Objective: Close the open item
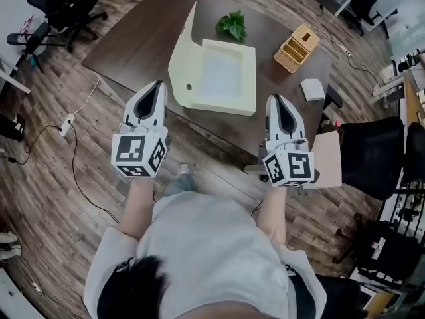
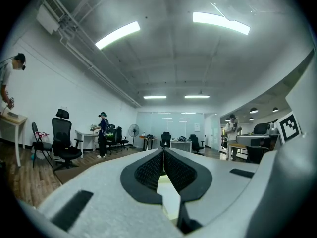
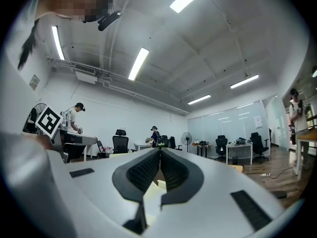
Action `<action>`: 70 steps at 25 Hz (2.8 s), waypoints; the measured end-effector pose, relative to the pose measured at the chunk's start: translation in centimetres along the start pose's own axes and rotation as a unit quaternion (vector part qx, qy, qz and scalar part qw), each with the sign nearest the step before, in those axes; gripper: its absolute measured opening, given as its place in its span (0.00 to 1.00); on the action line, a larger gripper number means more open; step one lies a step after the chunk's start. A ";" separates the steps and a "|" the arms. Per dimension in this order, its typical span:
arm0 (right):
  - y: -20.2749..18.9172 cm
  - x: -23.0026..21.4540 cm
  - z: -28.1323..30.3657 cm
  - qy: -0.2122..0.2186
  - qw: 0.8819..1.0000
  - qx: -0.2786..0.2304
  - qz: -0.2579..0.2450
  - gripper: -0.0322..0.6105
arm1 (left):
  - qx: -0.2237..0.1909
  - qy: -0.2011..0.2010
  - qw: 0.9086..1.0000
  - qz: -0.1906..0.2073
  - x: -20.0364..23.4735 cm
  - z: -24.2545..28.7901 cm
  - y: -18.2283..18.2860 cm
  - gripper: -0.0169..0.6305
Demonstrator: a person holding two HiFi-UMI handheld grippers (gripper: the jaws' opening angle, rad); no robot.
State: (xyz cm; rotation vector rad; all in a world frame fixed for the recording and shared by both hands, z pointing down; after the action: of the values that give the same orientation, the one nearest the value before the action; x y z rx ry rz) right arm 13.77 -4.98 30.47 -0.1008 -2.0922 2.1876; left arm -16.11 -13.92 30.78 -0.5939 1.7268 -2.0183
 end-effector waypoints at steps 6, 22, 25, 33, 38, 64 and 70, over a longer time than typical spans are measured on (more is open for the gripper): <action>0.9 0.0 4.5 -0.014 1.000 -0.006 -0.004 0.07 | -0.010 -0.014 1.000 0.008 3.1 4.1 1.6 0.04; 0.9 1.5 13.5 -0.033 0.999 -0.004 -0.002 0.07 | 0.049 -0.155 0.986 0.038 5.1 11.2 -1.2 0.35; 0.6 1.7 14.3 -0.036 0.999 0.004 -0.003 0.07 | 0.064 -0.154 0.985 0.044 5.1 11.8 -2.3 0.36; -0.2 2.4 15.1 -0.044 0.999 0.025 -0.006 0.07 | 0.116 -0.151 0.981 0.044 5.9 13.0 -6.3 0.36; -0.7 2.0 14.8 -0.049 0.998 0.037 -0.009 0.07 | 0.105 -0.136 0.984 0.037 5.8 13.0 -6.9 0.20; -1.0 -8.6 13.0 -0.003 0.999 0.039 -0.004 0.07 | 0.163 -0.116 0.979 0.044 -5.7 17.3 -7.8 0.05; -1.8 -11.3 12.5 0.011 0.999 0.048 0.000 0.07 | 0.200 -0.129 0.968 0.076 -9.8 18.6 -9.5 0.05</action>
State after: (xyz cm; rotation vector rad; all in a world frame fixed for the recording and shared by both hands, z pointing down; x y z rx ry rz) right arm 23.51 -18.68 32.48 -0.1141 -1.9721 2.2718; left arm 2.18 -22.11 42.31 -0.5390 1.1366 -1.9998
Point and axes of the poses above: the fingertips, and each gripper's own axes: z forward along the fingers, x to its left, y out of its top, the point moved 8 cm from there along -z, backward along the fingers, and after that the axes turned 8 degrees about x, right-handed, at the moved point
